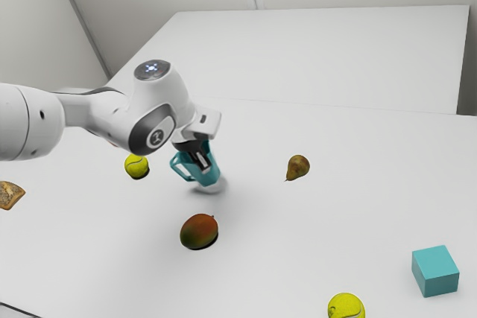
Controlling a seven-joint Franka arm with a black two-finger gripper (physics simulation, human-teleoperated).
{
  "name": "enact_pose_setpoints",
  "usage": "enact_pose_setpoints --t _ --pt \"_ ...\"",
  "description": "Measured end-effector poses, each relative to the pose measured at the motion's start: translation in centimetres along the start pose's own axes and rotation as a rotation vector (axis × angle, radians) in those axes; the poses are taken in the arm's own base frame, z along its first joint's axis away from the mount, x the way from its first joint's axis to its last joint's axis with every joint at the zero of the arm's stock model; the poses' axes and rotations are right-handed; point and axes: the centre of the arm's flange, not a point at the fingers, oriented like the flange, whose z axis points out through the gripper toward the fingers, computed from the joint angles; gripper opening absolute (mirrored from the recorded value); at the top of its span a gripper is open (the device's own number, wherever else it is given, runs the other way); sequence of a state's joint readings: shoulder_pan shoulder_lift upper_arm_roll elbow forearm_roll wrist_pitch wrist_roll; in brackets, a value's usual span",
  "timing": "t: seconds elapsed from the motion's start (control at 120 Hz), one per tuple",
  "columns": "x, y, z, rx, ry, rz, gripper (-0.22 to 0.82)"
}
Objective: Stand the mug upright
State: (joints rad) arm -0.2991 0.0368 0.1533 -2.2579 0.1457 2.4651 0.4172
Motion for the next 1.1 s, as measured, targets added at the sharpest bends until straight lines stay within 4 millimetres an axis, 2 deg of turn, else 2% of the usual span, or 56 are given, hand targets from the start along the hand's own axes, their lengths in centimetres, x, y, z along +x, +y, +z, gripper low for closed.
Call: enact_pose_setpoints --t 0.167,0.333,0.633,0.8,0.867,0.967,1.025,1.1 --pt "-0.6 -1.0 0.1 0.006 0.001 -0.058 -0.17" --pt "-0.3 -0.6 0.1 0.002 0.005 -0.076 -0.09" --pt "0.3 0.4 0.0 -0.003 0.010 -0.081 0.17" --pt "0.0 -0.2 -0.6 0.002 0.018 -0.101 0.40" --pt "-0.1 -0.6 -1.6 0.008 0.033 -0.111 0.45" --pt "-0.2 -1.3 -4.5 0.034 0.063 -0.117 0.51" --pt "0.5 -2.2 -6.6 0.050 0.078 -0.126 0.53" --pt "2.1 -4.0 -10.2 0.061 0.095 -0.156 0.55"
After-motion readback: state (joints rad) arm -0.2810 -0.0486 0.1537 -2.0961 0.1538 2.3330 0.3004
